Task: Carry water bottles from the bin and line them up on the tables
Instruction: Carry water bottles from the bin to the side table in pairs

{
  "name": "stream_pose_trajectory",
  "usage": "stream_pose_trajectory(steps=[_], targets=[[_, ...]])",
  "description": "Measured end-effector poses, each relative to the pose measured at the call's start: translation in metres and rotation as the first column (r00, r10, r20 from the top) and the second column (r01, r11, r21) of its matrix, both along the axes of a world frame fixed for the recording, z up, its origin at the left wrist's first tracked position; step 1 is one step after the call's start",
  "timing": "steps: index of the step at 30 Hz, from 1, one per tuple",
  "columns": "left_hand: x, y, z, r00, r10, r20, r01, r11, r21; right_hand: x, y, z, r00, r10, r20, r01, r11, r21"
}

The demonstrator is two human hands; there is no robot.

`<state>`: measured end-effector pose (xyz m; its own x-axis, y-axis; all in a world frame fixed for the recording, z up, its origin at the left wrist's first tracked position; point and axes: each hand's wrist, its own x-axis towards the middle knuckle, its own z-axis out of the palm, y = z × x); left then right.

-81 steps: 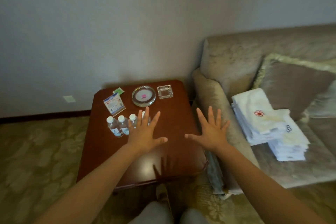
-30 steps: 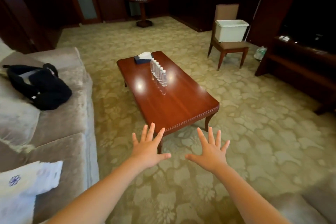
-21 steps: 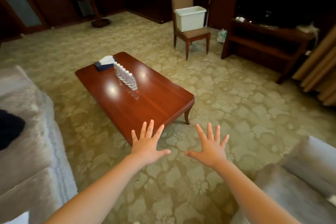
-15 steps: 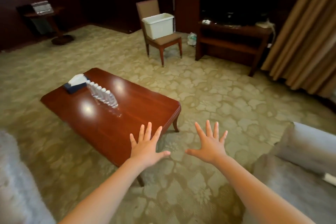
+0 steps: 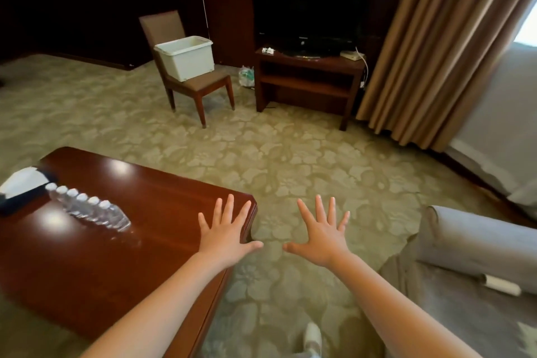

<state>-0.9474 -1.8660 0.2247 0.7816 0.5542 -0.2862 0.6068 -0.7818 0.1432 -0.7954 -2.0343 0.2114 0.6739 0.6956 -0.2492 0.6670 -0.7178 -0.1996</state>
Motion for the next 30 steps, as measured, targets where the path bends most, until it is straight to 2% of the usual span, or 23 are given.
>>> stream_pose_trajectory(steps=[19,24,30], targets=[[0.334,0.171,-0.001,0.994,0.099,-0.051,-0.099,0.995,0.000,0.358,0.181,0.009,0.987,0.154,0.054,-0.149,0.985,-0.083],[0.414,0.234,-0.013,0.994,0.099,-0.055,-0.100,0.995,-0.007,0.437,0.240,-0.001,0.987,0.151,0.057,-0.146,0.985,-0.089],[0.518,0.342,-0.023,0.992,0.125,-0.020,-0.126,0.992,-0.021,0.546,0.351,0.002,0.988,0.137,0.069,-0.131,0.988,-0.076]])
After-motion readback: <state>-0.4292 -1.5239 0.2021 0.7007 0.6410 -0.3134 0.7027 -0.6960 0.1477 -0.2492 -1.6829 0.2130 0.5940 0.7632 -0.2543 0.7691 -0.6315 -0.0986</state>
